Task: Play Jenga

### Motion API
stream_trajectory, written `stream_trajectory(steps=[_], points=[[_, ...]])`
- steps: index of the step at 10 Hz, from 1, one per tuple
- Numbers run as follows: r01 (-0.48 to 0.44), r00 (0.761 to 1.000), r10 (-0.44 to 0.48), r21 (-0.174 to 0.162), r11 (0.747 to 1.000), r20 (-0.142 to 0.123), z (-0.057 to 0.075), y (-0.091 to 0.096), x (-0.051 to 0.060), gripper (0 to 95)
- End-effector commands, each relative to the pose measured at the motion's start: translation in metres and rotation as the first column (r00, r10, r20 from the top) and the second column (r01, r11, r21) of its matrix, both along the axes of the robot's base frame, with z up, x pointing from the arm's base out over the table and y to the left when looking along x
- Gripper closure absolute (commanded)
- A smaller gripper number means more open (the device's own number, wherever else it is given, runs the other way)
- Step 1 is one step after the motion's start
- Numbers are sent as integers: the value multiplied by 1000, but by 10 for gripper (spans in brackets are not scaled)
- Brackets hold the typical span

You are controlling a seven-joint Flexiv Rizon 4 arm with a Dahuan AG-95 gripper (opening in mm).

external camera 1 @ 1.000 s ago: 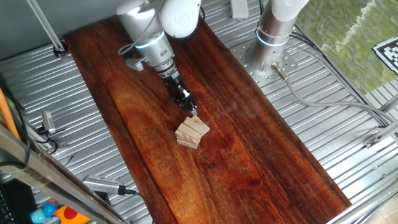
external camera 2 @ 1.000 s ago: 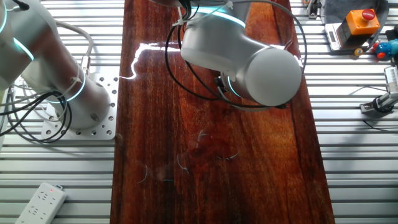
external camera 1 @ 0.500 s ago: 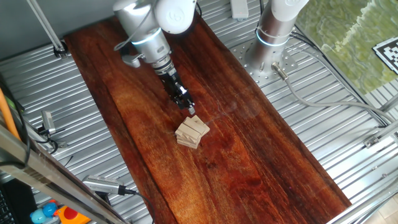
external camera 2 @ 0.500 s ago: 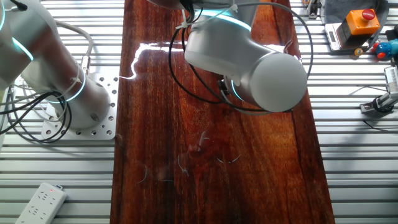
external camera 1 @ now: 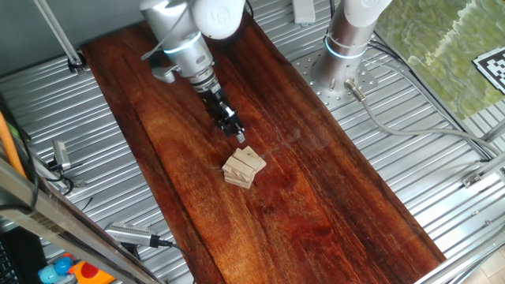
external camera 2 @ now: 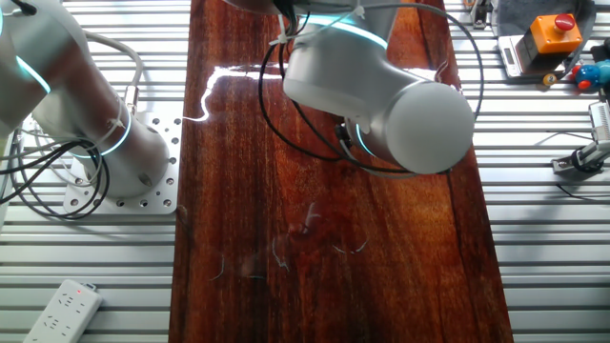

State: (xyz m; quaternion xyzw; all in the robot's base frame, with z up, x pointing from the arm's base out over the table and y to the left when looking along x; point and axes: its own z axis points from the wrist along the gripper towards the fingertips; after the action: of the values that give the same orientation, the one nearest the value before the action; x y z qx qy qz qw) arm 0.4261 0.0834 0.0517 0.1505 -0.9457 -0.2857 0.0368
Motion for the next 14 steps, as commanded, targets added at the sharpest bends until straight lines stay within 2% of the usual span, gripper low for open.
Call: stream_trajectory(steps=[1, 2, 5, 7, 10, 13, 14], points=[[-2, 1000, 2, -12, 1000, 21, 2, 0, 0, 380], [-12, 999, 14, -48, 999, 39, 2, 0, 0, 190], [0, 998, 5, -95, 995, 55, 10, 3, -2, 190], [15, 998, -9, -100, 995, 65, 12, 4, -3, 190], [3, 994, 9, -112, 994, 105, 12, 4, -3, 190], [8, 993, 5, -112, 994, 120, 12, 4, -3, 190], [8, 991, 7, -111, 994, 134, 12, 4, -3, 190]])
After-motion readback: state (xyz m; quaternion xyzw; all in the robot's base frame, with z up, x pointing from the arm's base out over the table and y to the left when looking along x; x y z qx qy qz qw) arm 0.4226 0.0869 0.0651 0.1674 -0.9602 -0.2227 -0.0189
